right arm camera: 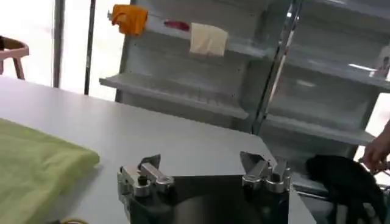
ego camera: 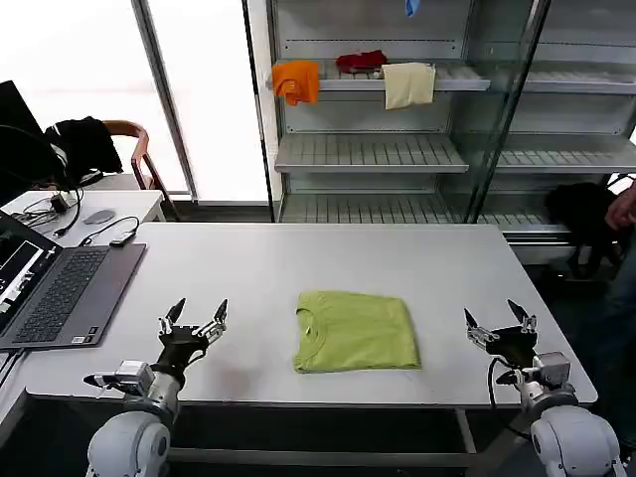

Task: Fold and organize the clothes.

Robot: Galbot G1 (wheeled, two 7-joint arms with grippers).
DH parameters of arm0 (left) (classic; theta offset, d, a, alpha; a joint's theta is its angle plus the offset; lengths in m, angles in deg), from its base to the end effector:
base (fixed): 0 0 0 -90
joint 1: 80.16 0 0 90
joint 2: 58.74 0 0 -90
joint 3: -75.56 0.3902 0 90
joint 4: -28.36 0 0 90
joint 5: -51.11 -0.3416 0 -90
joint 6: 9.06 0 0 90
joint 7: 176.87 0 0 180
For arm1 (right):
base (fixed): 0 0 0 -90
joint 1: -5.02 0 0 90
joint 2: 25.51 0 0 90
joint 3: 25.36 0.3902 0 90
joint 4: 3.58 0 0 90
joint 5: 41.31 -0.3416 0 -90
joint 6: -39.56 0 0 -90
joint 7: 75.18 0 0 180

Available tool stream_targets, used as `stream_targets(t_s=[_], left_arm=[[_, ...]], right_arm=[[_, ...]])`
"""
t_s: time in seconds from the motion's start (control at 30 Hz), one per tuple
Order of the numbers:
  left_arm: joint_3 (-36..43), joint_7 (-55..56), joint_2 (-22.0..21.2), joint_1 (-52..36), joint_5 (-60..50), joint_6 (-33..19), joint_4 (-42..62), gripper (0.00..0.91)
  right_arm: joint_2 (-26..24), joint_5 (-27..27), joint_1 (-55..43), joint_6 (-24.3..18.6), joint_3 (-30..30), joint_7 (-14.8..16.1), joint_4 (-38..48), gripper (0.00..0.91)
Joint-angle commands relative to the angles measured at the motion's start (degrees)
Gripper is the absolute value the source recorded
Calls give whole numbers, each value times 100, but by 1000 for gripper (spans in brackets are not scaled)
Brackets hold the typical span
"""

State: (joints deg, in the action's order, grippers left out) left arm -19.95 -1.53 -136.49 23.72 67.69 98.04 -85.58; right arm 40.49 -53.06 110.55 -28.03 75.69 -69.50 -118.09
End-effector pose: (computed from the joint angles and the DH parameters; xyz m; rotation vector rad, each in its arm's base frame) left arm 0.2442 0.0827 -0.3071 -0.1438 -3.0266 0.0882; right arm 0.2396 -0.1555 -0.2770 0.0498 -2.9159 0.3468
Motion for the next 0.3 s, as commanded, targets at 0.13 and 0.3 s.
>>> stream_targets(t_s=[0.13,0.3], left_arm=[[14,4,42,-106,-72,-140,90,907],[-18,3,57,-131,-81,-147,72,907]], right_arm=[[-49,-243,-127,-16,47,338,327,907],[-10,-176,-111,47,26,294,283,907]])
